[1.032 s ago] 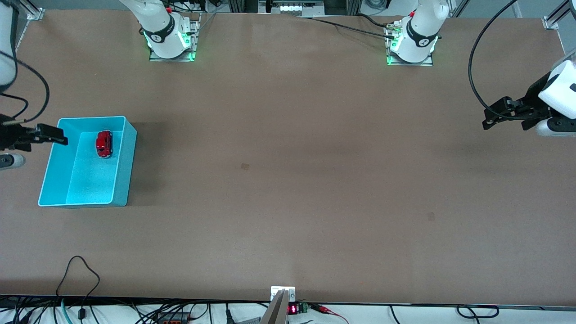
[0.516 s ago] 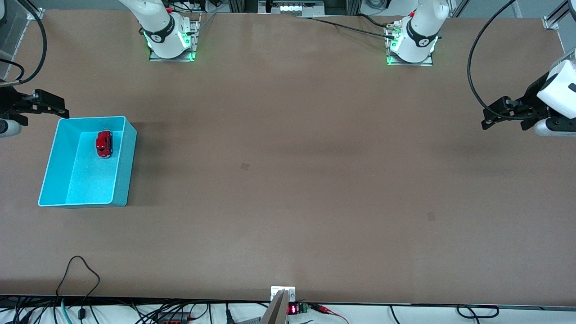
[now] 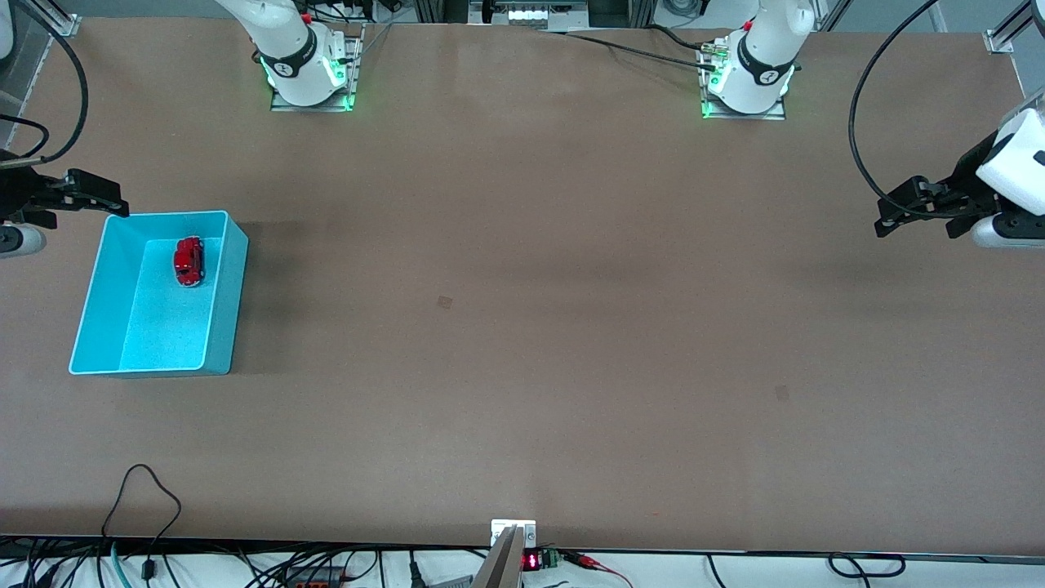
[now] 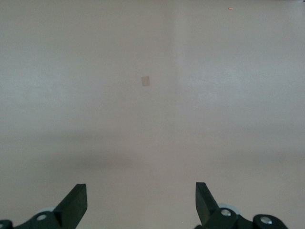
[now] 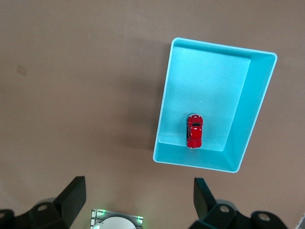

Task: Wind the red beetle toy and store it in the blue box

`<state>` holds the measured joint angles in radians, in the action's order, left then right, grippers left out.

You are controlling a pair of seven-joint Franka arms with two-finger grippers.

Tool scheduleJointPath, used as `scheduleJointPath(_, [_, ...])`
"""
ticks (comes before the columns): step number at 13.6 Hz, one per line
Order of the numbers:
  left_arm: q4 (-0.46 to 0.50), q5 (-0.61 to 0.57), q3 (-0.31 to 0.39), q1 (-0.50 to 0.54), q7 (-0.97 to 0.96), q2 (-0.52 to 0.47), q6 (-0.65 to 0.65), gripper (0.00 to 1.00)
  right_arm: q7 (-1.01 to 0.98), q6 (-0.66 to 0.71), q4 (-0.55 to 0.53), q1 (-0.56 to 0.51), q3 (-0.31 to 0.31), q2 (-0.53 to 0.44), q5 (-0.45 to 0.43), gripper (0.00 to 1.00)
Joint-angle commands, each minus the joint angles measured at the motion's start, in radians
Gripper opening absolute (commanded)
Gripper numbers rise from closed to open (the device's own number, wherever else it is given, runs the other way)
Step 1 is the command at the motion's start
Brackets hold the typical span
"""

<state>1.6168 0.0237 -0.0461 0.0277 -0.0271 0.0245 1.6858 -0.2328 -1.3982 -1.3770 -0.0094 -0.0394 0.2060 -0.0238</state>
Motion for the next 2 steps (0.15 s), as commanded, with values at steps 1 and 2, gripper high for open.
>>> scheduleJointPath(1, [-0.012,0.002,-0.005,0.003,-0.001,0.000,-0.001,1.00,0.013,-0.001,-0.008,-0.001,0.003,-0.008,-0.010,1.00])
scheduleJointPath(2, [-0.011,0.002,-0.005,0.003,-0.001,0.000,-0.001,1.00,0.013,-0.001,-0.008,-0.001,0.003,-0.008,-0.010,1.00])
